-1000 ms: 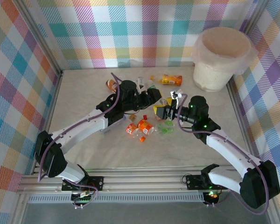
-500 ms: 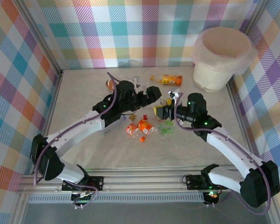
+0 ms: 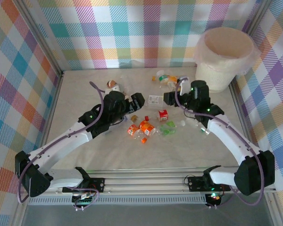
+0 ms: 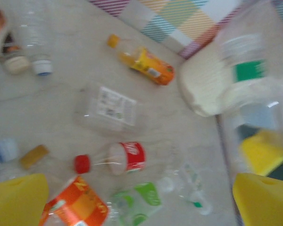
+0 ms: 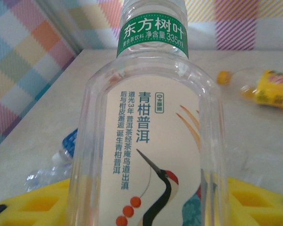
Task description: Put the plastic bottles in the bin
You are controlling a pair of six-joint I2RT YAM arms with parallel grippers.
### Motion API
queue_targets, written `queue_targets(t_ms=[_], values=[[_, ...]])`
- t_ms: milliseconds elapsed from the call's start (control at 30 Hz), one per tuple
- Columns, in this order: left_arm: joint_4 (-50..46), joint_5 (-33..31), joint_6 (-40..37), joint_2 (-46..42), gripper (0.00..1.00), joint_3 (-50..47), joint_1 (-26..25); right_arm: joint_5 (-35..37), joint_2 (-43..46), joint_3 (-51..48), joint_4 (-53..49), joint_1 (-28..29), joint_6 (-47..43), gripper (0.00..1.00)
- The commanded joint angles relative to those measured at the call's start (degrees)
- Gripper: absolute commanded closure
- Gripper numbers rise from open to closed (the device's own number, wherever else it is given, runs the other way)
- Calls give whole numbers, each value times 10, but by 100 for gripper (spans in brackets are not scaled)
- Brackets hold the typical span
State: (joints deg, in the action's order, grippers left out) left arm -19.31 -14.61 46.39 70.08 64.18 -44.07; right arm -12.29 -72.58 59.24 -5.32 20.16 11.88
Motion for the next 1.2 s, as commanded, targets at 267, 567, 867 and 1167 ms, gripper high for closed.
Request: queue_targets(t_ms=[267, 567, 867, 1167], values=[[-68, -117, 13, -56, 0, -79, -3, 17, -105, 222, -10, -139, 76, 46], [-96, -150, 18, -105, 0, -123, 1, 65, -257, 405, -25, -223, 190, 43], [-130, -156, 34, -134, 0, -145, 8, 67, -468, 740, -213, -278, 226, 41], [-135, -163, 57, -137, 0, -153, 20, 153, -577, 901, -300, -281, 292, 24]])
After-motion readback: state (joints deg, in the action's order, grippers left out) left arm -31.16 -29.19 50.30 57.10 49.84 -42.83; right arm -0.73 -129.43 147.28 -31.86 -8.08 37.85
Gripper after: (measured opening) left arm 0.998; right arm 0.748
